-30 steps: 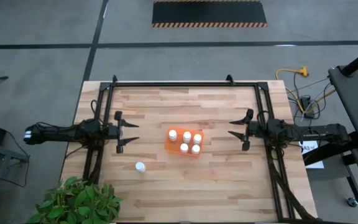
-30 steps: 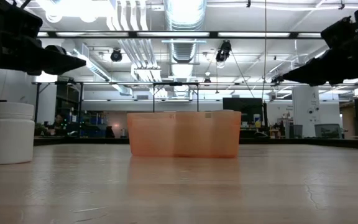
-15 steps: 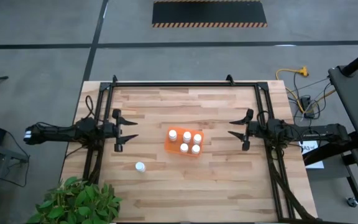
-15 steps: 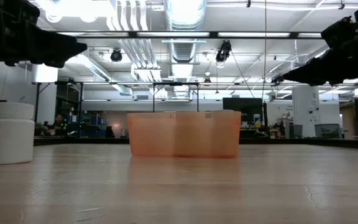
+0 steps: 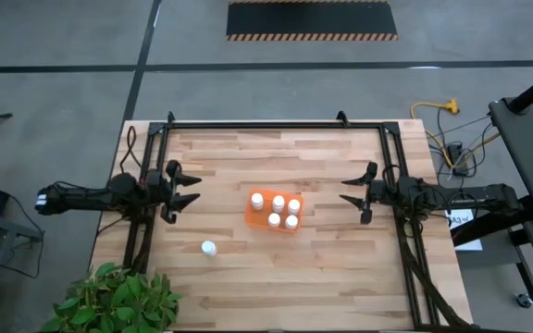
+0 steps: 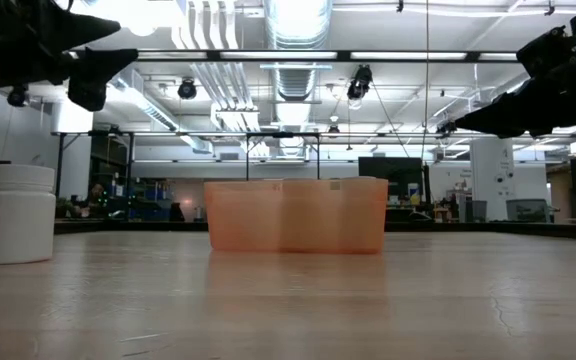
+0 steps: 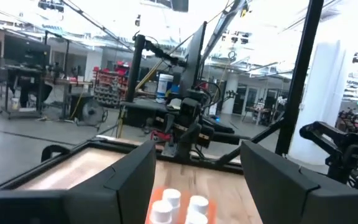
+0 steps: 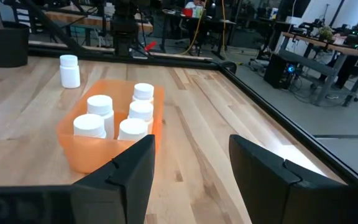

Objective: Pick and place pill bottles into a basket
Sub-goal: Put the white medicine bottle into the orange bin

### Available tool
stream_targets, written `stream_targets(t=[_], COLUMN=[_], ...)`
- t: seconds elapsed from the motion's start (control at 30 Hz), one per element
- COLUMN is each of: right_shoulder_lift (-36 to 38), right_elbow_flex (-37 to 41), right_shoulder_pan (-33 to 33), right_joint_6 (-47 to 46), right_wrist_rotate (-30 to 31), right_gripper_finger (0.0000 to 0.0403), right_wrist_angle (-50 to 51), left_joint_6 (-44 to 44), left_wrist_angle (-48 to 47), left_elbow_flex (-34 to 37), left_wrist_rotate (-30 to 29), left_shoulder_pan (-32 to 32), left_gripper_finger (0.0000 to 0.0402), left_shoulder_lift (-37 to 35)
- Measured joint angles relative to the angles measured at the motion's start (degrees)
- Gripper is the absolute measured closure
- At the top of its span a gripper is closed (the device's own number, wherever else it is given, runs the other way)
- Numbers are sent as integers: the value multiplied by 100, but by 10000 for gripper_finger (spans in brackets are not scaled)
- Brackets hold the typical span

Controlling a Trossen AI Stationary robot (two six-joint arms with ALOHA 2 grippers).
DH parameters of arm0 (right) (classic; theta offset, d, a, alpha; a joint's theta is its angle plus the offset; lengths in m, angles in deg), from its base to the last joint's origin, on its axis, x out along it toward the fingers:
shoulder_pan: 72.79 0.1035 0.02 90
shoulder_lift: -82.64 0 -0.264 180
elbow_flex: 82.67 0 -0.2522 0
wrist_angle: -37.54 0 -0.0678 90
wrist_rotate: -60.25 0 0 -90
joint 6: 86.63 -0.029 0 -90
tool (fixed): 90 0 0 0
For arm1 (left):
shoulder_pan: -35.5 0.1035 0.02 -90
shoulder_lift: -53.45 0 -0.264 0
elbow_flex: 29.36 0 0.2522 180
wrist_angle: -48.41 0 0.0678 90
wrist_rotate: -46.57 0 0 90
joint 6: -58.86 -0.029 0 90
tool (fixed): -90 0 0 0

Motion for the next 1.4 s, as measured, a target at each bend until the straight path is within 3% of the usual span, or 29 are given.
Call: stream_targets(t=[0.47,0.8,1.0,1.4], right_shoulder_lift=[0,0,0,-9], right_elbow_flex=[0,0,0,0], right_shoulder_pan=[2,2,2,2], right_joint_6=[7,2,-7,6], right_wrist_rotate=[0,0,-2,-2], right_gripper_finger=[209,209,209,209], right_wrist_angle=[0,0,0,0], left_joint_6=[107,47,-469,-1158], left_wrist_angle=[-46,68,8,-1757], left_elbow_flex=[0,-226,-432,-1659], left_wrist_rotate=[46,1360,2003,2216], left_shoulder_pan=[0,-4,-4,-147], left_gripper_finger=[184,184,184,184], left_shoulder_lift=[502,1263,2049,3843])
